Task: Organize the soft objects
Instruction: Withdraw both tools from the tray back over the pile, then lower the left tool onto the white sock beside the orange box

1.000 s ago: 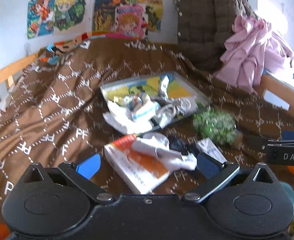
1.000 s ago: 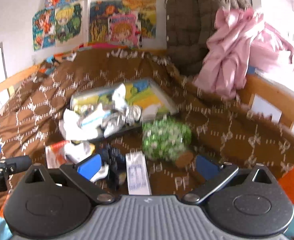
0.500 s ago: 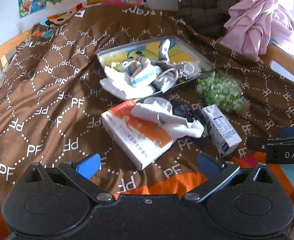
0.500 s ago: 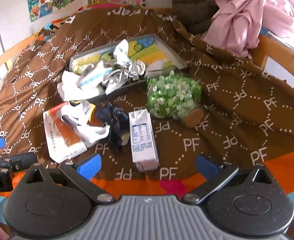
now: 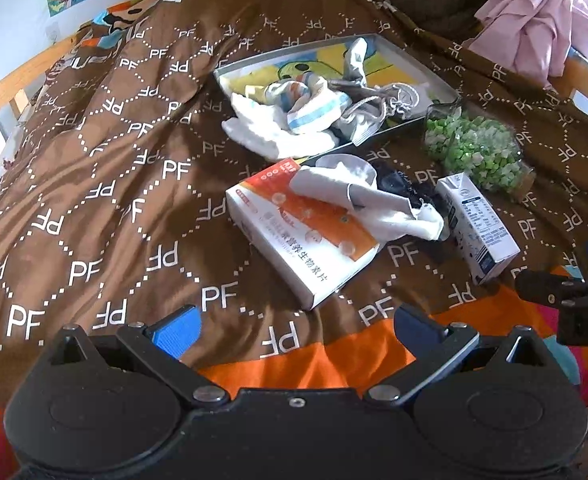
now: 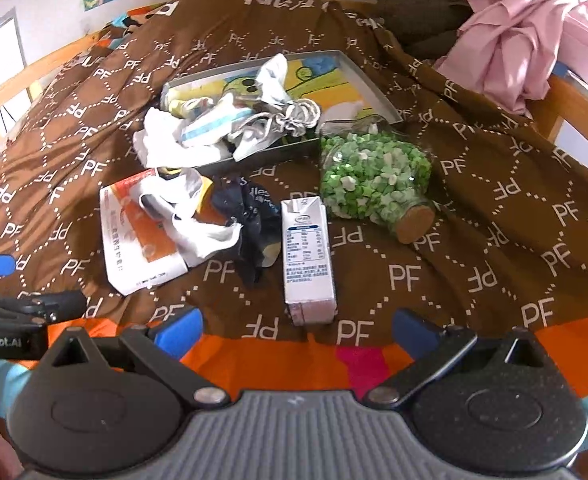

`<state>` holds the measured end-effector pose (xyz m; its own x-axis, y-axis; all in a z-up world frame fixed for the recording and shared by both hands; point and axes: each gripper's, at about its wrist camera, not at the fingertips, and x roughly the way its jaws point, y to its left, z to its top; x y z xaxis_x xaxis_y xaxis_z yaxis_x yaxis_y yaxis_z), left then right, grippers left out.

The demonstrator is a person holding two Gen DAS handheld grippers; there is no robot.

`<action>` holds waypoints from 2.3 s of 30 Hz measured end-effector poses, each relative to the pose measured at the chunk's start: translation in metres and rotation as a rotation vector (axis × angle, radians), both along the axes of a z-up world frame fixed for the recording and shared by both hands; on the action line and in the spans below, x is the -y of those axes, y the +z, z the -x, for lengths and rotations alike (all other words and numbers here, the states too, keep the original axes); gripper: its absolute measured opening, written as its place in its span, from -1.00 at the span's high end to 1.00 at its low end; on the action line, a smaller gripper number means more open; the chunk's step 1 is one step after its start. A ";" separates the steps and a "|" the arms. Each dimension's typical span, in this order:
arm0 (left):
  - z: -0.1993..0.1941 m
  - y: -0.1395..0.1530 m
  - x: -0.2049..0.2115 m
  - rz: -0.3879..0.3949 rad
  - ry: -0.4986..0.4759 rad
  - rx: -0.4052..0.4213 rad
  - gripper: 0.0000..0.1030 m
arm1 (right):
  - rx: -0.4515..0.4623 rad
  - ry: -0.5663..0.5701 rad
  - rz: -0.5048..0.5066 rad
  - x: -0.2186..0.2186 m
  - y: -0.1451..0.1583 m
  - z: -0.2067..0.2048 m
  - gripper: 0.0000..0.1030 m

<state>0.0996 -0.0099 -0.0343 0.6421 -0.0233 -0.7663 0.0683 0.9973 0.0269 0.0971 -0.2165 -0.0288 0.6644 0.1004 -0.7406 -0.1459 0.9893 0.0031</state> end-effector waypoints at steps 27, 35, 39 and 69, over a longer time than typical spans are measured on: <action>-0.011 0.000 -0.016 0.086 0.092 -0.045 -0.98 | 0.020 0.096 0.028 -0.016 0.001 0.001 -0.99; -0.016 0.004 -0.022 0.092 0.108 -0.020 -0.98 | 0.041 0.149 0.042 -0.021 0.004 -0.004 -0.99; -0.019 0.006 -0.022 0.072 0.090 0.015 -0.99 | 0.100 0.223 0.082 -0.026 0.007 -0.006 -0.99; -0.092 -0.011 -0.002 0.004 -0.150 0.156 -0.98 | 0.226 0.559 0.226 -0.058 -0.036 -0.054 -0.98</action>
